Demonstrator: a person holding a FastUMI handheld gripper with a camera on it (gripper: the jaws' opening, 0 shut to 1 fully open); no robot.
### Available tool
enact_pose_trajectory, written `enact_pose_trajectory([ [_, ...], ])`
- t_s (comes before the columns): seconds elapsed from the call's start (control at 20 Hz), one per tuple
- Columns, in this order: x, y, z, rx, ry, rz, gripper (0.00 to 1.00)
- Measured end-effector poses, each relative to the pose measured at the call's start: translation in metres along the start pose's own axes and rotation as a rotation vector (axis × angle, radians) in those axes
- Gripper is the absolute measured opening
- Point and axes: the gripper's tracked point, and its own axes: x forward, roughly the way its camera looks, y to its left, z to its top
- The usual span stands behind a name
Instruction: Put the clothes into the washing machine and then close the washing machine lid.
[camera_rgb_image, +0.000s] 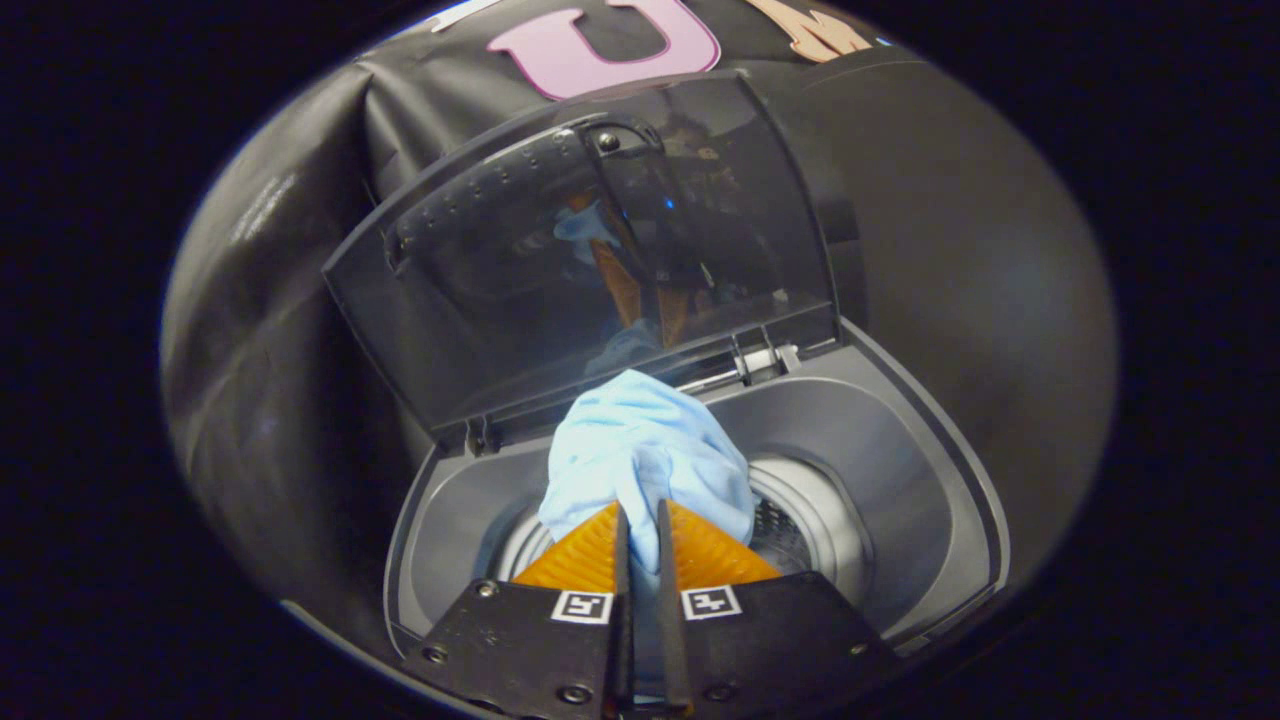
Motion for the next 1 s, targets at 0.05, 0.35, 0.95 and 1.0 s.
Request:
enact_pose_trajectory([
  [0.05, -0.001, -0.001, -0.001, 0.006, 0.010, -0.007, 0.13],
  [0.35, -0.014, -0.008, -0.010, 0.040, 0.037, -0.009, 0.18],
  [0.95, -0.115, -0.015, 0.071, -0.109, -0.088, -0.012, 0.97],
  [1.0, -0.121, -0.015, 0.082, -0.118, -0.112, -0.017, 0.97],
])
